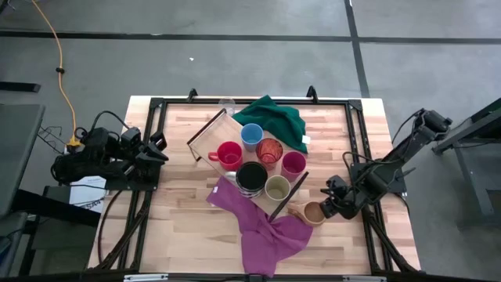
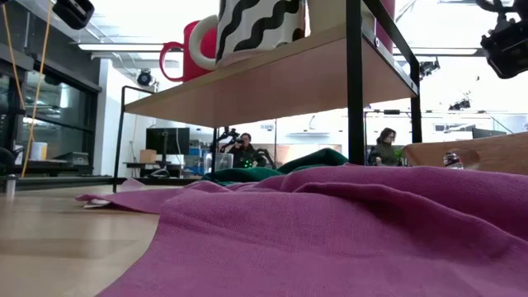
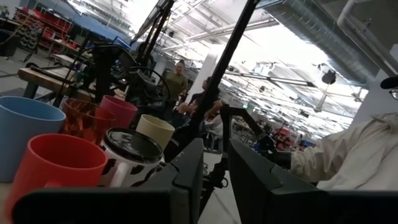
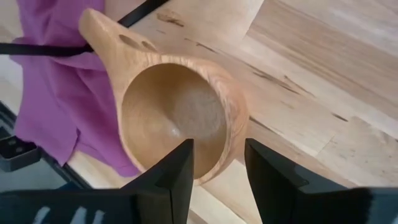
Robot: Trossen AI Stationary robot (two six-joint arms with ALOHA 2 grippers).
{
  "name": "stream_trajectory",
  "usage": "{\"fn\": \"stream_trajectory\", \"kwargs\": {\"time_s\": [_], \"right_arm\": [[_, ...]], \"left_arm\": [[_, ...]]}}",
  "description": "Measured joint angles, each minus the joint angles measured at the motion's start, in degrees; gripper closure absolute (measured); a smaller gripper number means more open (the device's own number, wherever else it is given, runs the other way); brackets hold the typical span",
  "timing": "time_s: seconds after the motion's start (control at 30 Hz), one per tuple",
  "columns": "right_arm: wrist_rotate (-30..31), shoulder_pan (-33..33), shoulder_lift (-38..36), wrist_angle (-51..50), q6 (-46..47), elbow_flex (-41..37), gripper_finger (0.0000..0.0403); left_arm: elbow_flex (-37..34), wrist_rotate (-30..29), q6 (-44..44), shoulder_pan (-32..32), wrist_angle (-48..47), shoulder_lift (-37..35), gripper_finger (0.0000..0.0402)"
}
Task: Stack small to large cups/mugs on shelf
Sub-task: Put the brown mug on the shelf
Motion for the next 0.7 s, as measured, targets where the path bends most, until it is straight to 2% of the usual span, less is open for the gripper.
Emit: {"fn": "stream_trajectory", "kwargs": {"time_s": [0.47, 0.7], "right_arm": [[-2.29, -1.48, 7.46, 1.87, -1.29, 0.00, 0.0268], [-2.26, -1.48, 8.92, 2.22, -1.03, 0.00, 0.0294]], "left_arm": [[0.00, 1.16, 0.00, -0.02, -0.10, 0.00, 0.0337], [0.00, 1.77, 0.04, -0.02, -0.18, -0.02, 0.0337]]}}
